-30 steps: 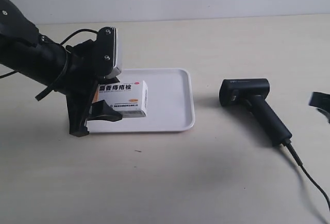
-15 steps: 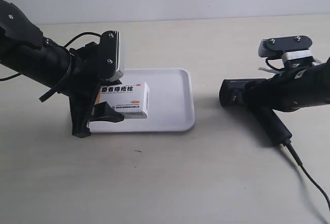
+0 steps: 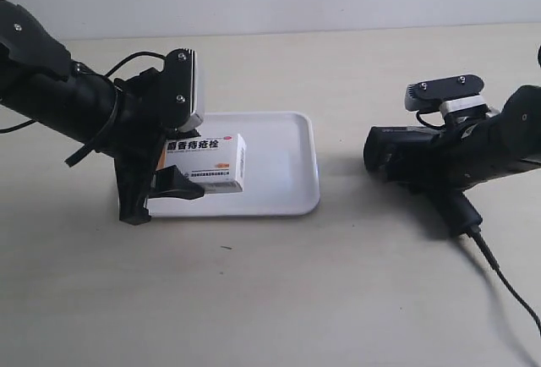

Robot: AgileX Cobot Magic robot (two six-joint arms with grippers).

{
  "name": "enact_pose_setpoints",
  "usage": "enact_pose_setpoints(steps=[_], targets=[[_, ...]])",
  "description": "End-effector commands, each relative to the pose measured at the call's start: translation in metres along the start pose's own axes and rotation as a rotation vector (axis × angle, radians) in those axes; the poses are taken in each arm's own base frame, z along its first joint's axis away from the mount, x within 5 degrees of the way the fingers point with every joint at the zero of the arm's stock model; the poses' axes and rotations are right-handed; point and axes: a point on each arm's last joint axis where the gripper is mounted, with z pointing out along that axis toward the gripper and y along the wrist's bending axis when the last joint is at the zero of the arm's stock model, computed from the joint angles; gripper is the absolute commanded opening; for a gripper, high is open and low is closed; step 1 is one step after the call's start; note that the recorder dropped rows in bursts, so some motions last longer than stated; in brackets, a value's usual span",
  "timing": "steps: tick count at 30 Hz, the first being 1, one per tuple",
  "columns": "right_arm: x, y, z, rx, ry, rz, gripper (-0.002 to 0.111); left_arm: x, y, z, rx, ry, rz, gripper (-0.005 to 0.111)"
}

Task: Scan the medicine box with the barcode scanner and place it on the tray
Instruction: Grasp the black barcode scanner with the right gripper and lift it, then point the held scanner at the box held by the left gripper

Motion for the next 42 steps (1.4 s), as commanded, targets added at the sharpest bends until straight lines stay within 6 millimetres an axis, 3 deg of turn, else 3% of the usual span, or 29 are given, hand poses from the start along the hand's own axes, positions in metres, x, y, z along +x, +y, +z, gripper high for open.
enact_pose_setpoints(steps=[1,5,7,14,21,25,30,35,42], targets=[[-0.009,0.001,-0.019,-0.023,-0.021,-0.032,0.003,0.001,0.002,-0.001,-0.016,-0.004,-0.012,0.000],[-0.012,0.006,-0.054,-0.072,-0.013,-0.080,0.000,0.013,0.009,-0.006,-0.037,0.006,-0.052,0.000],[-0.006,0.013,-0.061,-0.081,-0.030,-0.122,0.000,0.019,0.013,-0.009,-0.047,0.006,-0.082,0.000],[-0.007,0.025,-0.061,-0.089,-0.075,-0.189,0.000,0.031,0.016,0.016,0.004,0.029,-0.110,0.000],[-0.007,0.025,-0.060,-0.089,-0.069,-0.197,0.000,0.020,0.018,0.013,0.061,-0.036,-0.142,0.000],[-0.004,0.025,-0.053,-0.087,-0.045,-0.198,0.000,0.019,0.018,0.013,0.063,-0.039,-0.152,0.000],[-0.011,0.020,-0.030,-0.018,-0.160,-0.149,0.000,0.020,0.031,0.019,-0.063,-0.074,-0.249,0.000],[-0.017,0.022,0.004,-0.012,-0.098,-0.095,0.000,0.039,0.041,0.055,-0.128,-0.044,-0.340,0.000],[-0.013,0.023,0.015,-0.020,-0.041,-0.071,0.003,0.047,0.046,0.076,-0.097,-0.035,-0.373,0.005]])
